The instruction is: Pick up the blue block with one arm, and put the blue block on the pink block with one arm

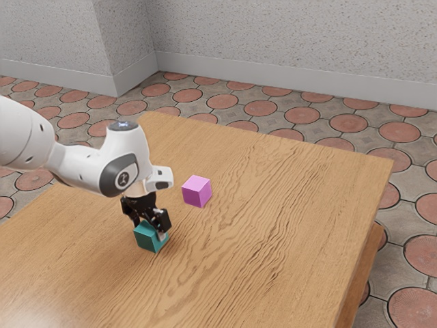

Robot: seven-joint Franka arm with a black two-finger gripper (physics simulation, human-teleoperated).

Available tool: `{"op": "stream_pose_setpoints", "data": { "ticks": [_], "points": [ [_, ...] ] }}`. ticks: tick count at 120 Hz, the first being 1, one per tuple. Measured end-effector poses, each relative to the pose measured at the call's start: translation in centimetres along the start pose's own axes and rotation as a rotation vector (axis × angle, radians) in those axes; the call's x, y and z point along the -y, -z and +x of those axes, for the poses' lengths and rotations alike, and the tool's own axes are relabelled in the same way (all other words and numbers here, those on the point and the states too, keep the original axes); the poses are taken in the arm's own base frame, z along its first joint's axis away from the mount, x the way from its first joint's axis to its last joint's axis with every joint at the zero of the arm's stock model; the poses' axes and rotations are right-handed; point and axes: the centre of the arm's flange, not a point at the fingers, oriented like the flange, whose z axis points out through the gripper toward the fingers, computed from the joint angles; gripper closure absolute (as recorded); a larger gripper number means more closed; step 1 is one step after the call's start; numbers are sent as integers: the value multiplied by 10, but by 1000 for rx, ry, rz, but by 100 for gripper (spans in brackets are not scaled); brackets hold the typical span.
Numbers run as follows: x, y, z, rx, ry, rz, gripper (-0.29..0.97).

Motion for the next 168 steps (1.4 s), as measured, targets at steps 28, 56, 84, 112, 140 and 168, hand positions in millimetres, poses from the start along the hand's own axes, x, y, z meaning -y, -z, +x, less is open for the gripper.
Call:
{"op": "stream_pose_setpoints", "data": {
  "ticks": [28, 56, 84, 112, 140, 168],
  "points": [
    [0, -5, 1, 0, 1, -3, 3],
    [-1, -5, 2, -3, -1, -4, 21],
    [-2, -5, 3, -6, -6, 0, 26],
    [-2, 8, 12, -33, -8, 6, 29],
    [-1, 65, 66, -106, -11, 17, 31],
    [6, 102, 144, -104, -11, 16, 31]
  ]
}}
